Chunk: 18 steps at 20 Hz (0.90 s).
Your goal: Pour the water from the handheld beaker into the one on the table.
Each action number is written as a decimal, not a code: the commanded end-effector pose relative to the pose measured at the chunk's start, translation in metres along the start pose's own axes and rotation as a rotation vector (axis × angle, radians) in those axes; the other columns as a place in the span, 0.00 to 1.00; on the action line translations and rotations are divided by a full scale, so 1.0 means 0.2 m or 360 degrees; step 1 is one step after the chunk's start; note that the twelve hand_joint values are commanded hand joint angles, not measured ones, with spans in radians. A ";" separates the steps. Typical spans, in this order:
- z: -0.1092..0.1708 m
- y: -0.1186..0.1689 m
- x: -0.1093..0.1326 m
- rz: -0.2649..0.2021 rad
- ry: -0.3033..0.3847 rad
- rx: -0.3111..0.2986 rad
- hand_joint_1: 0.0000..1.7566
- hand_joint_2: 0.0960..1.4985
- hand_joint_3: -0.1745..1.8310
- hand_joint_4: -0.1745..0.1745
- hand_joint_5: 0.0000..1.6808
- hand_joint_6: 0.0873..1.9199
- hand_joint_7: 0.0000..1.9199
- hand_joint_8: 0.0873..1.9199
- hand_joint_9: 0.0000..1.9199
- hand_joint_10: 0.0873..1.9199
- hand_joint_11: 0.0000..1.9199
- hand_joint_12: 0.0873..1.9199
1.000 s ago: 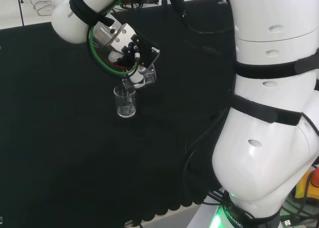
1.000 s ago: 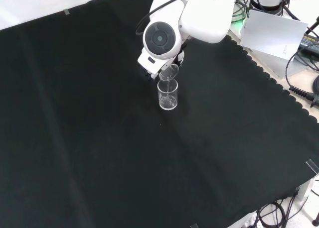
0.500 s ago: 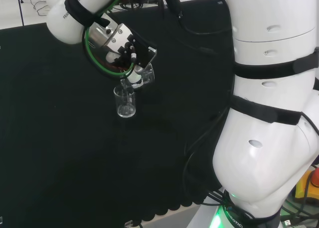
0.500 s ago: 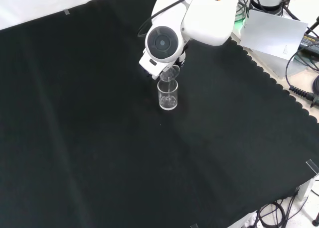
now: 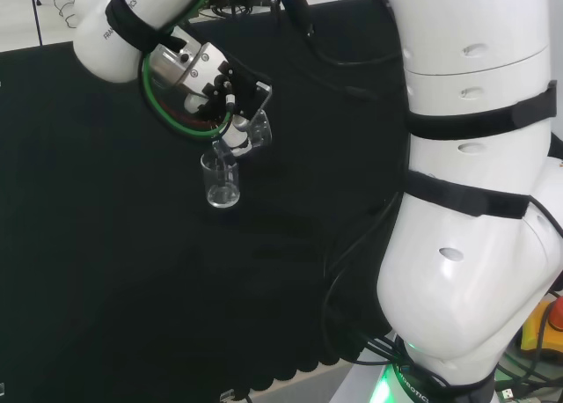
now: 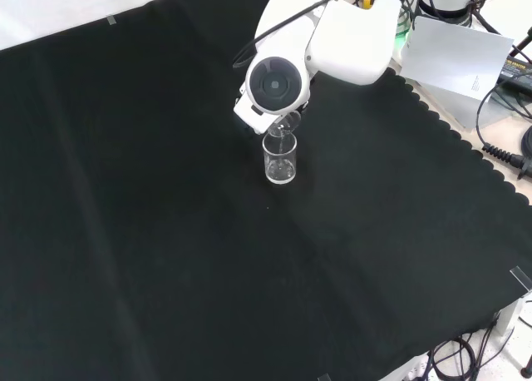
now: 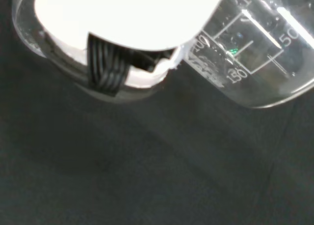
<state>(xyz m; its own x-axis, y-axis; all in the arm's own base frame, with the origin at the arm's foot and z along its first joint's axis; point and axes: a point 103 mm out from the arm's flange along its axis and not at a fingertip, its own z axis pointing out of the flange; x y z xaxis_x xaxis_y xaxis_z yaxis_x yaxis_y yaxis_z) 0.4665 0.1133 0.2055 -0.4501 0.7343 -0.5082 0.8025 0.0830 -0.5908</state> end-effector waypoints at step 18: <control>-0.13 -0.01 0.14 0.0047 -0.0066 0.0107 0.75 0.37 0.42 0.00 0.79 0.24 0.73 0.22 0.91 0.12 0.70 0.30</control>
<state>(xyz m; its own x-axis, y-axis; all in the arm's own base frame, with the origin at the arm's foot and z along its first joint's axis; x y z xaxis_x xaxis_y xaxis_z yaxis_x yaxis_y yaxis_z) 0.4649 0.1384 0.2077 -0.4438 0.7072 -0.5504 0.7895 0.0181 -0.6135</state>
